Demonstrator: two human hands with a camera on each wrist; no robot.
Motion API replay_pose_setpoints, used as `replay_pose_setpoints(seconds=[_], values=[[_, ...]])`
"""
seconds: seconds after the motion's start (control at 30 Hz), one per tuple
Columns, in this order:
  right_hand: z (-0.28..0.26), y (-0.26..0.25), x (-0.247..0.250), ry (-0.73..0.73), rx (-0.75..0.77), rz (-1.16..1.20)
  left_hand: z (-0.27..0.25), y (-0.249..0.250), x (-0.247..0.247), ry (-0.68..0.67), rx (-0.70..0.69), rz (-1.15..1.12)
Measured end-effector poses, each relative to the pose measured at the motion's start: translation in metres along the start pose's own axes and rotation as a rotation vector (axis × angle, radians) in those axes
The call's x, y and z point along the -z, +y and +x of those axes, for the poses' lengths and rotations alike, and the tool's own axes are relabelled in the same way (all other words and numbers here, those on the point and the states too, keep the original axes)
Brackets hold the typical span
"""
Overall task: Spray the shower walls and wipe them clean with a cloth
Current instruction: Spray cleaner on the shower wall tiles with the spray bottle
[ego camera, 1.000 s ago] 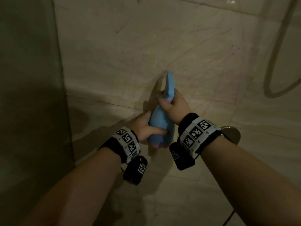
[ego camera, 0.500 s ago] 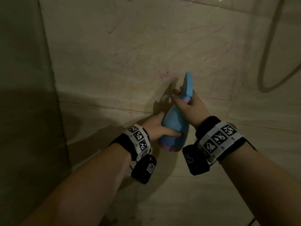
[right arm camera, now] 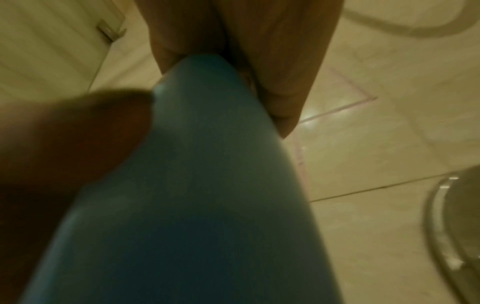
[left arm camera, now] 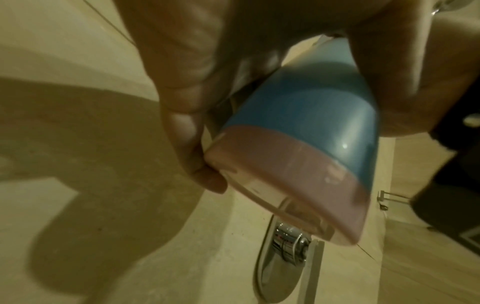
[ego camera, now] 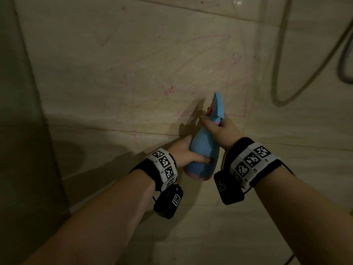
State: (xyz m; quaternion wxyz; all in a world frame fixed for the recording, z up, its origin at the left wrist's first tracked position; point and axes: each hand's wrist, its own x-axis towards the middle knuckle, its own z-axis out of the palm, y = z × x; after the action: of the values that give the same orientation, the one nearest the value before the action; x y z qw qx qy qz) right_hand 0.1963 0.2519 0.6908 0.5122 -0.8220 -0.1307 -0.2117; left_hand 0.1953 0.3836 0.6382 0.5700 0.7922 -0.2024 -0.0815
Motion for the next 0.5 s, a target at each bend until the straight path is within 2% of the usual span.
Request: replay_pose_setpoints(seconds=[0.27,0.5], values=[[-0.008,0.015,0.052,0.102,-0.078,0.107,0.019,0.026,-0.045,-0.049,-0.022,0.063],[-0.007,0.023,0.081,0.092,-0.144,-0.061,0.033,0.034,-0.074,-0.047,-0.004,0.061]])
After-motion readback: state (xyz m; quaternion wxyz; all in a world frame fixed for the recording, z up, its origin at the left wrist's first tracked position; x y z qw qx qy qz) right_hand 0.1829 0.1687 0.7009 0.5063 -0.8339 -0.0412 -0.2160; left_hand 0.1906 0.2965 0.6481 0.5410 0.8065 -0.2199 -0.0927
